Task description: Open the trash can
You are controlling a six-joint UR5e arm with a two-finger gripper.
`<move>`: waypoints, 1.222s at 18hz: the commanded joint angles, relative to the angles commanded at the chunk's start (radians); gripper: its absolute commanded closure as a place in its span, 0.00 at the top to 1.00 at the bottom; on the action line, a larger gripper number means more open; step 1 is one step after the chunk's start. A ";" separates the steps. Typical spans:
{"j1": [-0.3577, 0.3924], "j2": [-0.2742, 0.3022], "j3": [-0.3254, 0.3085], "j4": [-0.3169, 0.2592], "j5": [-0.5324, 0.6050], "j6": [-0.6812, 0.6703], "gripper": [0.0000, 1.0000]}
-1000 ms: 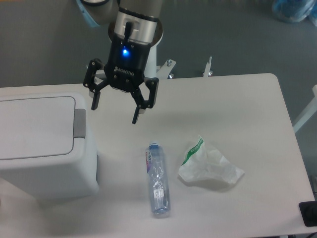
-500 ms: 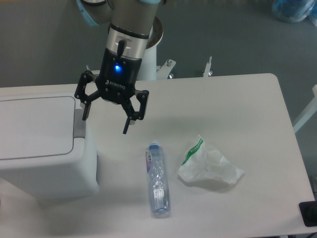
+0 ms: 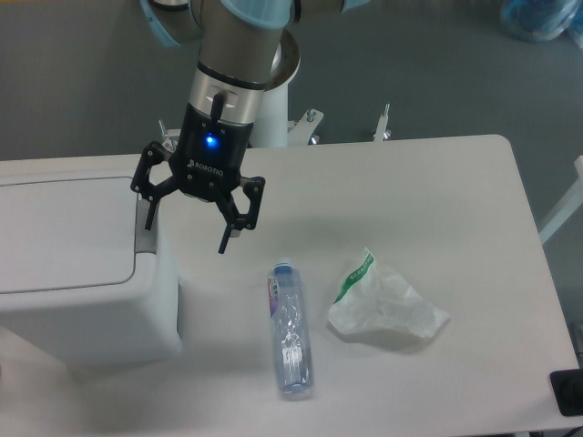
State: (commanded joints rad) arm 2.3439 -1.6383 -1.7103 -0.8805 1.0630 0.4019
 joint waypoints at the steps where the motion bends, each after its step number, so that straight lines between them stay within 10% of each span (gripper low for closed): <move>1: -0.003 0.000 0.000 0.000 0.000 0.000 1.00; 22: -0.006 -0.017 -0.006 0.022 0.000 0.012 1.00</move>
State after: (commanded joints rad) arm 2.3378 -1.6551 -1.7165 -0.8590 1.0630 0.4142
